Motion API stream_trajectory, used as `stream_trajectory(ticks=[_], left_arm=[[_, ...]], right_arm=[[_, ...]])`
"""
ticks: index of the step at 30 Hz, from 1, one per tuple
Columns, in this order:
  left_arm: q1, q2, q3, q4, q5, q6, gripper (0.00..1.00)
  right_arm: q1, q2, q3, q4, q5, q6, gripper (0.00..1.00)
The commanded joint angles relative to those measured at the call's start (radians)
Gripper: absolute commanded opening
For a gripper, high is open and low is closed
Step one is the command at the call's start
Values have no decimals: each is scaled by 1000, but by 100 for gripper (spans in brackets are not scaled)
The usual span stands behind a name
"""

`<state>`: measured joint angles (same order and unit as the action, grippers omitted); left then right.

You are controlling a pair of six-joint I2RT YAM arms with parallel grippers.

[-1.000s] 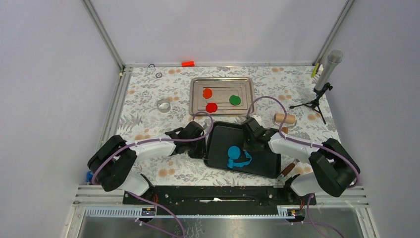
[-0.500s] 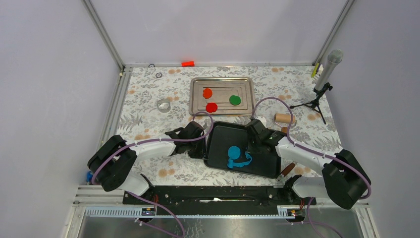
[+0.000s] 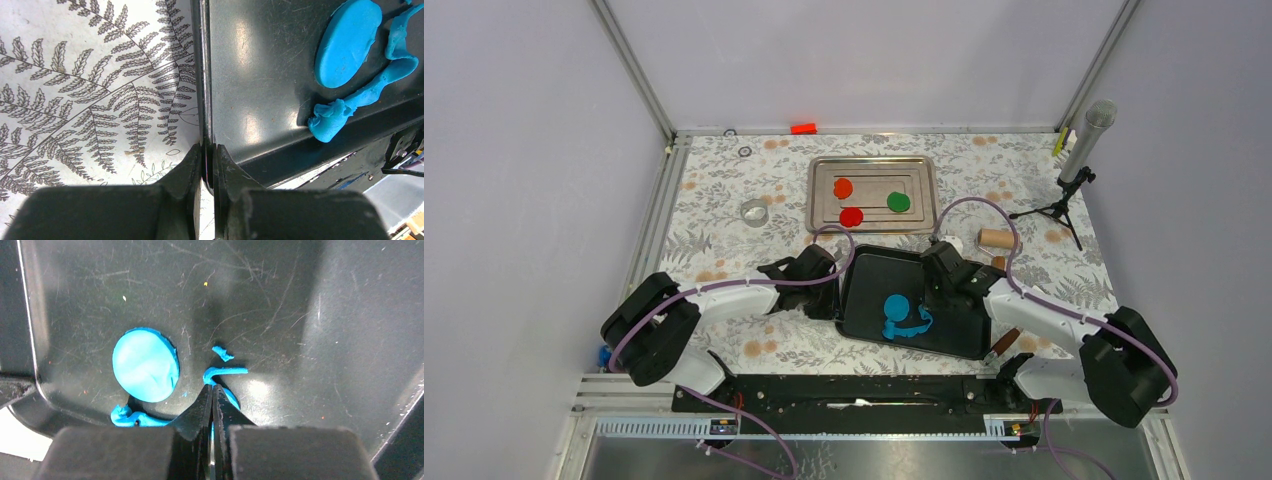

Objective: Roll out the dumpling wrappers from the dough
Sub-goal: Remove the dumpling wrapper from the work surface.

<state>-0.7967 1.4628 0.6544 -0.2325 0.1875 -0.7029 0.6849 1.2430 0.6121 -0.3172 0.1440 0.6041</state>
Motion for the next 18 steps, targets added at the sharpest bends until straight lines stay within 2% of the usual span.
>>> stream_trajectory(ticks=[1,4,9,18], left_arm=[[-9,65,-36,-105,-25,60,0],[-9,65,-36,-104,-26,60,0],[-8,69,-34,-102,-23,60,0],[-9,52,-29,-114,-28,62,0]], right_arm=[[-4,-48,-30,-7,-68,20,0],[-5,-60,-57,23,-137,29,0],[-6,-21,-80,50,-167,26,0],[-6,-63,-40,-1,-101,28,0]])
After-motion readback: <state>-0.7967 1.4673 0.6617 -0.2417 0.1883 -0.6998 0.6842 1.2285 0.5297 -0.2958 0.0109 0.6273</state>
